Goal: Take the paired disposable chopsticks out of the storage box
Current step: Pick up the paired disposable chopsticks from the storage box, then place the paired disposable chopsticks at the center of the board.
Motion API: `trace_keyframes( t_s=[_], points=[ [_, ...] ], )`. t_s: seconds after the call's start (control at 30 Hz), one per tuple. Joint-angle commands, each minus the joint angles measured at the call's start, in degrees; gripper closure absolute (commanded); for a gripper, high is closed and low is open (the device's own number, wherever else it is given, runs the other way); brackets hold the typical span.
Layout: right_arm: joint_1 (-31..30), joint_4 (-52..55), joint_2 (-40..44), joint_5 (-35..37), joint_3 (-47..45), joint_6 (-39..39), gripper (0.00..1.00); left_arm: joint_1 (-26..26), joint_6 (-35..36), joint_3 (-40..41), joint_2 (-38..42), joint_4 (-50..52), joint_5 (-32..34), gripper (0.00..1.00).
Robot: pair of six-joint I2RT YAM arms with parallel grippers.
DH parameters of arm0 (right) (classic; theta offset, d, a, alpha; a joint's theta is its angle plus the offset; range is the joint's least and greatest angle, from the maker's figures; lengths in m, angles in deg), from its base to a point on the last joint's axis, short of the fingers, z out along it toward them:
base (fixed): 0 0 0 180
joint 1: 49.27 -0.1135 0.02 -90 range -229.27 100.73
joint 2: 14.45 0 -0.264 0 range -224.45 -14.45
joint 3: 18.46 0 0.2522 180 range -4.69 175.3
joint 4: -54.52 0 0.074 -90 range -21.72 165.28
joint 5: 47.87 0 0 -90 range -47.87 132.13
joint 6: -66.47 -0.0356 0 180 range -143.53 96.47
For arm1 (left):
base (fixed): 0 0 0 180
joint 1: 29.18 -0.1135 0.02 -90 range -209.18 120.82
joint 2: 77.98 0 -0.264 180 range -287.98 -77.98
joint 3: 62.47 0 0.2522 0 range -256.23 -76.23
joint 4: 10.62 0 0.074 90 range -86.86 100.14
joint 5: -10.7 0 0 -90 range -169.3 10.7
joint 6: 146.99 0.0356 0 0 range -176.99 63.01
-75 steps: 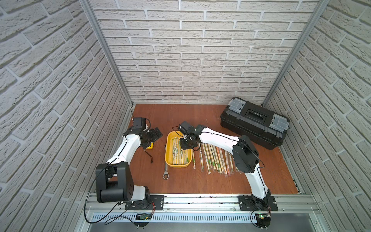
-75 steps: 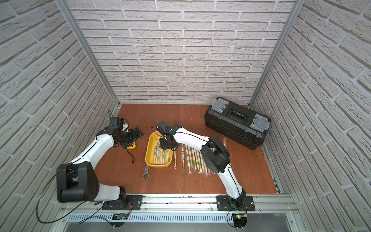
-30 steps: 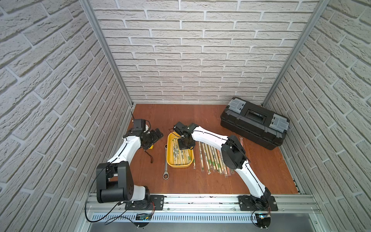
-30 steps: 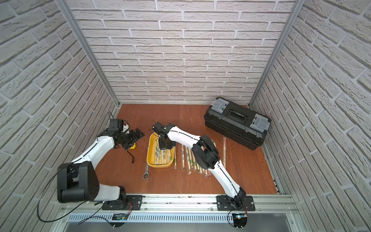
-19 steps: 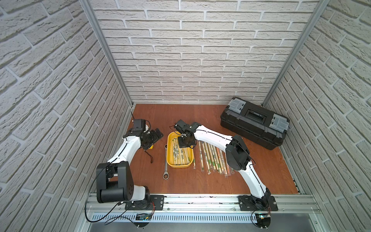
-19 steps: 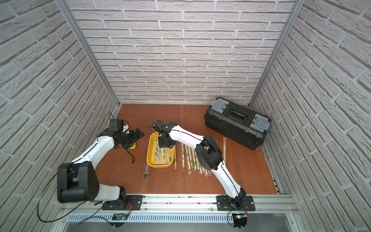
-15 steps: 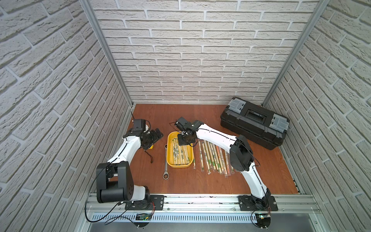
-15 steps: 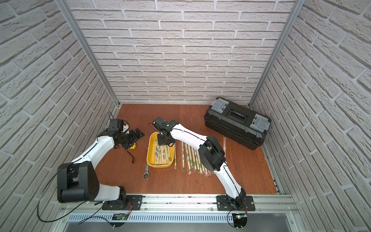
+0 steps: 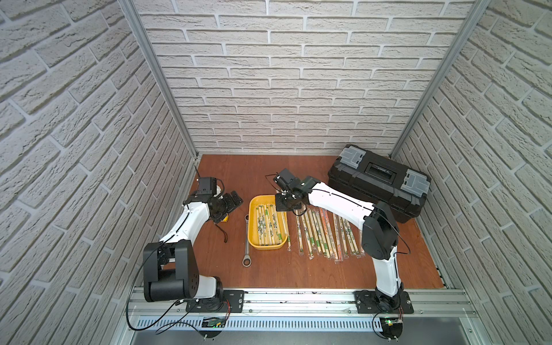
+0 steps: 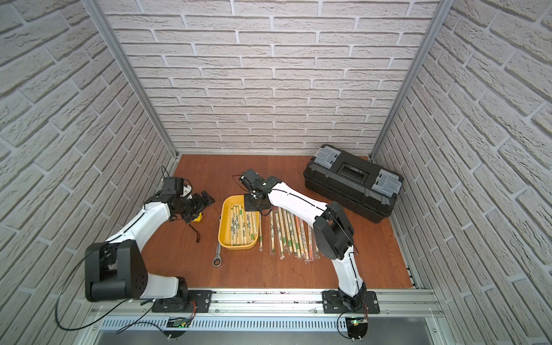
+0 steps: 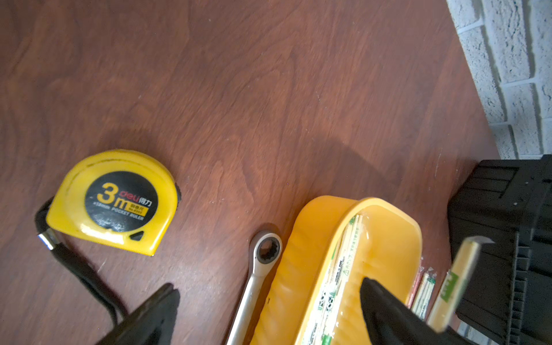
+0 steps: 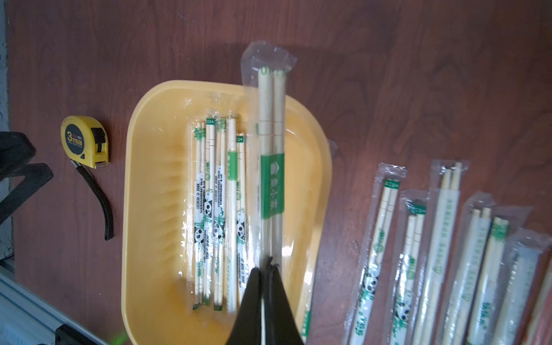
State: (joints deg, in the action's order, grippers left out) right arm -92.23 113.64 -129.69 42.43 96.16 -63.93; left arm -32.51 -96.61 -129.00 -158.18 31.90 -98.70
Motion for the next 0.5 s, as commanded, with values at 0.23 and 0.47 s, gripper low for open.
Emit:
trace_keyframes(
  t_s=[0.23,0.47],
  points=[
    [1.8,-4.9,6.7,2.4,-12.6,-1.4,0.98,-0.3,0.7,-1.4,0.3,0.6,0.4,0.02],
    [1.4,-6.6,2.4,0.8,-13.9,-1.5,0.98,-0.2,0.7,-1.4,0.7,1.1,0.9,0.02]
  ],
)
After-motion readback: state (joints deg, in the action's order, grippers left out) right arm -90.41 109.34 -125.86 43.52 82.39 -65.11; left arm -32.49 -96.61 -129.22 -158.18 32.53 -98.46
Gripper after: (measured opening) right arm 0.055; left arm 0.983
